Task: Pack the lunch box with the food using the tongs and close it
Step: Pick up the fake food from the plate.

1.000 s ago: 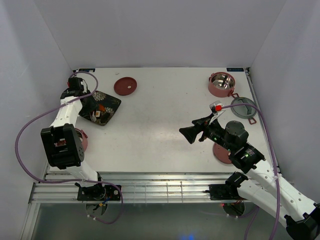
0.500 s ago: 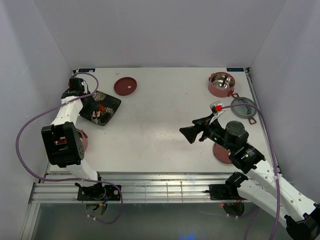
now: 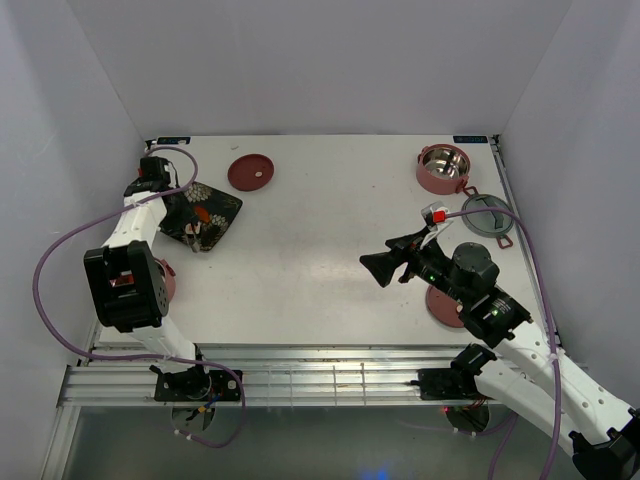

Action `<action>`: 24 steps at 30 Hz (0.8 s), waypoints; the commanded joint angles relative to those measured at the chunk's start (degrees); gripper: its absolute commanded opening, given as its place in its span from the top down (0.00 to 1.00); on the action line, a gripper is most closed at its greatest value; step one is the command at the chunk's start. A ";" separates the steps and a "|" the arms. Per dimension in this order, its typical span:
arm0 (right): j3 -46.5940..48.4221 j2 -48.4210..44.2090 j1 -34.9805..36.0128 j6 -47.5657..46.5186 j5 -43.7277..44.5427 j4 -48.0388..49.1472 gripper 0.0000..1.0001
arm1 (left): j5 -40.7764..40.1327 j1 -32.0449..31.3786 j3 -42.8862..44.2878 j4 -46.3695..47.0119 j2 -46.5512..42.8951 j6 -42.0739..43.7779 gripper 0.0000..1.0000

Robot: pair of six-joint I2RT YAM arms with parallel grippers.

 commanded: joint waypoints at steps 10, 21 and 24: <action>0.43 -0.69 0.06 -0.54 -0.27 1.62 0.04 | -1.12 -0.13 4.07 -2.35 -9.38 -2.34 0.80; 0.43 -0.78 -0.03 -0.27 -0.97 1.89 0.04 | -1.03 -0.13 2.76 -4.81 -13.86 -3.92 0.93; 0.26 -0.96 0.06 -0.19 -1.14 1.80 0.04 | -4.10 -0.05 4.15 -7.97 -16.05 -5.67 1.00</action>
